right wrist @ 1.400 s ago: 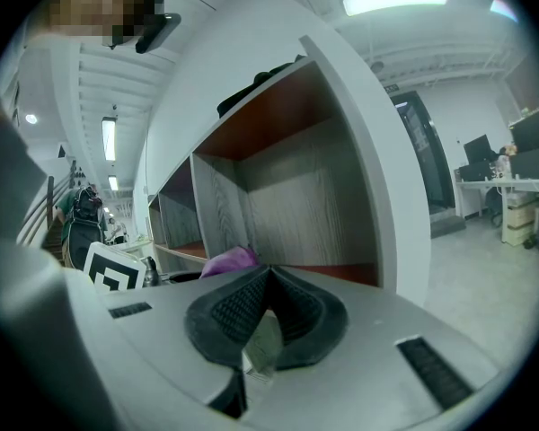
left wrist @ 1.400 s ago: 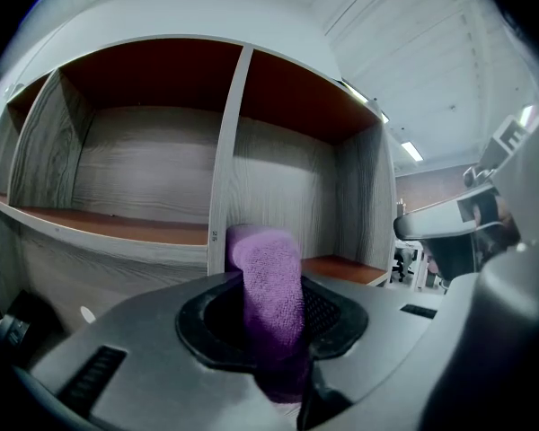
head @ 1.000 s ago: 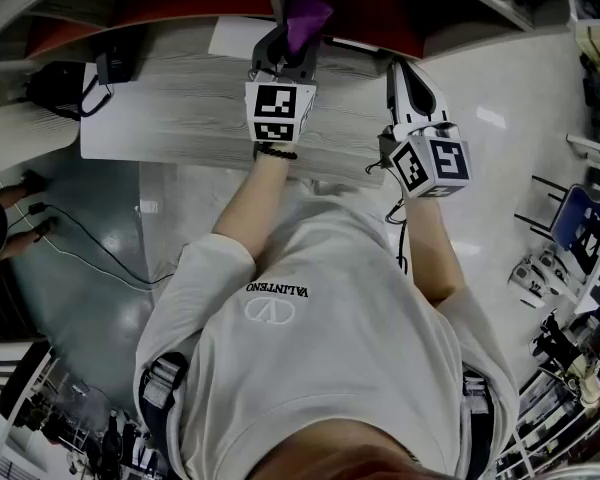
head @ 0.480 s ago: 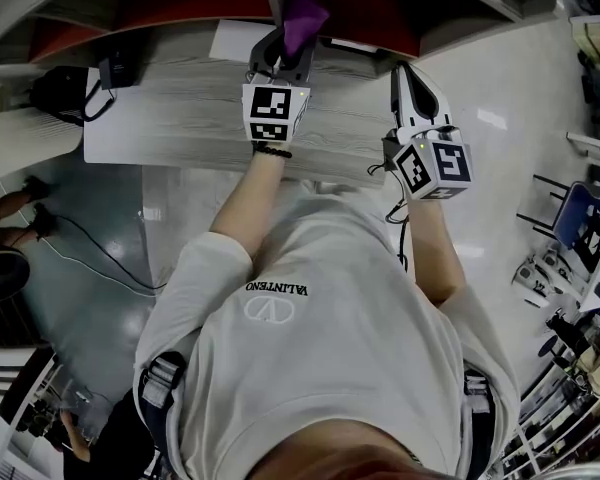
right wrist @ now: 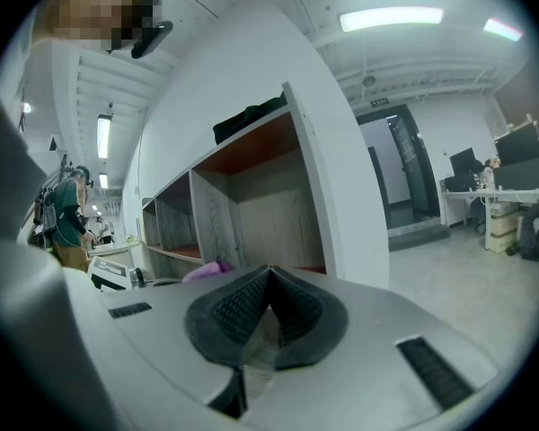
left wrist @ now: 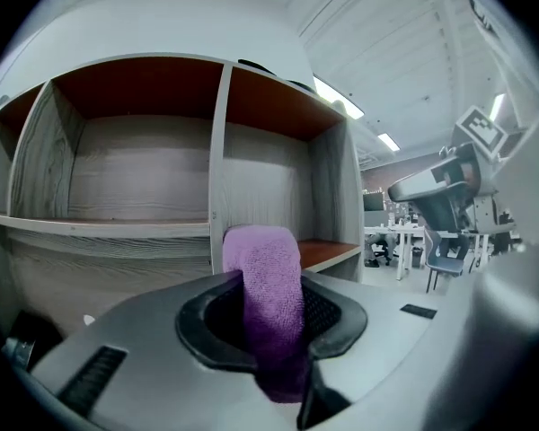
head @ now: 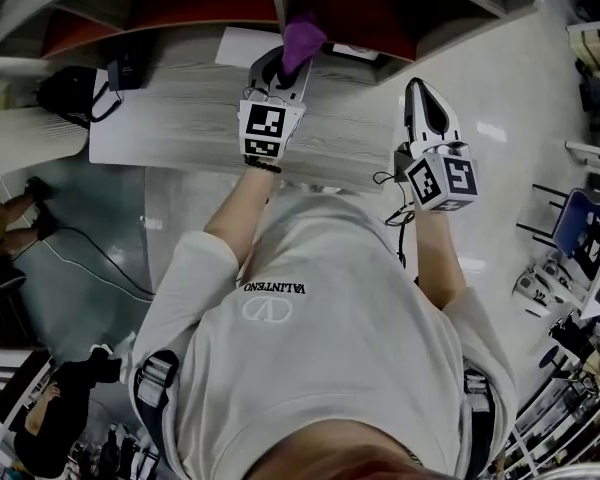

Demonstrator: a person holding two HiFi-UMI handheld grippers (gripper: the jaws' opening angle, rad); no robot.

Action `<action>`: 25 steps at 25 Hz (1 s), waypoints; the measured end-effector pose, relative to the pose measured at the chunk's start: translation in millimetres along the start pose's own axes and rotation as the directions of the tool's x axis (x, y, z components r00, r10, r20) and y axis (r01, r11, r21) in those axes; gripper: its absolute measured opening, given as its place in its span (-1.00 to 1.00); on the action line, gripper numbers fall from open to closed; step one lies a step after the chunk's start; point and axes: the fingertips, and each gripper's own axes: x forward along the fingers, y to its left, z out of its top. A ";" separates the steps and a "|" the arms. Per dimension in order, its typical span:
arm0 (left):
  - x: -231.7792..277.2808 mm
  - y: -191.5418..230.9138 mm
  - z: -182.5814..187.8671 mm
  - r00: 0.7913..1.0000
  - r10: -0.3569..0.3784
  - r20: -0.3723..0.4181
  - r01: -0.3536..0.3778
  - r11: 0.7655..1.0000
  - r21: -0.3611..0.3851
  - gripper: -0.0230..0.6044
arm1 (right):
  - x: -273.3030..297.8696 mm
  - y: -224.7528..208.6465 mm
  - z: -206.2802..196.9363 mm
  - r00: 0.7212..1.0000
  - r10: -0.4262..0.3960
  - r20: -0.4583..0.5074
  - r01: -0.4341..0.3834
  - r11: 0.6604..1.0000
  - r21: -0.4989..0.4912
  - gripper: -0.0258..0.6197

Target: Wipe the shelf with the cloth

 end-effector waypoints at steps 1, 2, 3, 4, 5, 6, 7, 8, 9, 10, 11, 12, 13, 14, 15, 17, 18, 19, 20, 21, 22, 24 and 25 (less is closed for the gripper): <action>-5.6 -1.6 1.1 1.000 -0.003 0.002 0.003 1.000 0.006 -0.62 | -4.3 -2.6 1.4 1.000 -0.007 0.005 0.007 1.000 0.000 -0.92; -11.5 -2.7 2.9 1.000 -0.006 0.005 0.006 1.000 0.013 -0.62 | -8.3 -5.4 3.0 1.000 -0.015 0.010 0.015 1.000 0.001 -0.92; -17.8 -3.1 5.2 1.000 -0.008 0.011 0.007 1.000 0.020 -0.62 | -11.7 -8.0 4.6 1.000 -0.023 0.015 0.023 1.000 0.001 -0.92; -24.2 -2.4 7.8 1.000 -0.009 0.017 0.008 1.000 0.027 -0.62 | -14.4 -10.3 6.1 0.999 -0.032 0.021 0.031 1.000 0.001 -0.92; -30.5 -0.9 10.6 1.000 -0.009 0.024 0.008 0.999 0.034 -0.62 | -16.5 -12.1 7.5 0.999 -0.039 0.027 0.039 0.999 0.002 -0.92; -36.6 0.9 13.6 1.000 -0.010 0.030 0.008 0.999 0.041 -0.62 | -18.4 -13.5 9.0 0.998 -0.045 0.033 0.045 0.999 0.001 -0.92; -42.7 2.5 16.5 0.999 -0.009 0.035 0.008 0.999 0.049 -0.62 | -20.4 -14.3 10.7 0.998 -0.047 0.040 0.047 0.999 0.000 -0.92; -49.0 3.6 19.1 0.999 -0.009 0.039 0.007 0.998 0.055 -0.62 | -22.8 -14.6 12.4 0.998 -0.046 0.048 0.046 0.999 -0.002 -0.92; -55.3 4.3 21.5 0.999 -0.007 0.043 0.004 0.998 0.060 -0.62 | -25.7 -14.9 14.1 0.998 -0.045 0.054 0.045 0.999 -0.004 -0.92; -61.4 4.8 23.8 0.999 -0.004 0.046 0.001 0.998 0.063 -0.62 | -29.0 -15.6 15.7 0.997 -0.046 0.060 0.046 0.999 -0.005 -0.92; -67.0 5.3 26.1 0.999 0.000 0.049 -0.003 0.998 0.063 -0.62 | -32.6 -17.0 17.2 0.997 -0.050 0.066 0.050 0.999 -0.005 -0.92; -72.0 6.3 27.9 0.999 0.004 0.051 -0.007 0.998 0.063 -0.62 | -36.0 -18.6 18.7 0.996 -0.056 0.070 0.057 0.998 -0.004 -0.92; -76.4 8.1 28.7 0.999 0.007 0.050 -0.011 0.998 0.063 -0.62 | -38.8 -20.0 19.8 0.995 -0.064 0.075 0.064 0.998 -0.003 -0.92; -80.3 10.8 29.2 0.999 0.011 0.049 -0.014 0.998 0.066 -0.62 | -41.0 -20.9 20.5 0.994 -0.071 0.078 0.071 0.997 -0.002 -0.92; -83.8 14.1 29.9 0.999 0.015 0.049 -0.019 0.997 0.070 -0.62 | -42.9 -21.4 21.2 0.994 -0.078 0.081 0.078 0.997 -0.001 -0.92; -89.8 21.3 32.3 0.998 0.026 0.052 -0.030 0.997 0.077 -0.62 | -46.6 -23.4 23.8 0.992 -0.090 0.090 0.090 0.996 -0.003 -0.92; -92.2 24.4 36.6 0.997 0.033 0.063 -0.037 0.996 0.077 -0.62 | -49.0 -25.7 25.7 0.991 -0.096 0.095 0.097 0.995 -0.003 -0.92; -94.3 27.1 42.5 0.996 0.040 0.078 -0.046 0.996 0.076 -0.62 | -51.6 -28.6 27.5 0.990 -0.104 0.100 0.105 0.995 -0.003 -0.92; -96.7 29.5 48.4 0.994 0.048 0.094 -0.056 0.996 0.074 -0.62 | -54.5 -31.5 29.1 0.988 -0.112 0.104 0.112 0.994 -0.001 -0.92; -99.6 32.0 53.5 0.993 0.055 0.109 -0.063 0.995 0.073 -0.62 | -57.5 -33.9 30.3 0.987 -0.120 0.109 0.121 0.993 0.002 -0.92; -103.0 34.7 58.0 0.991 0.060 0.122 -0.070 0.995 0.074 -0.62 | -60.2 -35.6 31.2 0.985 -0.129 0.114 0.129 0.992 0.004 -0.92; -109.5 41.2 65.7 0.987 0.068 0.147 -0.080 0.994 0.077 -0.62 | -63.7 -37.8 32.4 0.982 -0.144 0.122 0.144 0.990 0.009 -0.92; -112.0 44.7 68.7 0.985 0.072 0.157 -0.085 0.993 0.078 -0.62 | -64.6 -38.7 32.8 0.981 -0.148 0.125 0.148 0.989 0.010 -0.92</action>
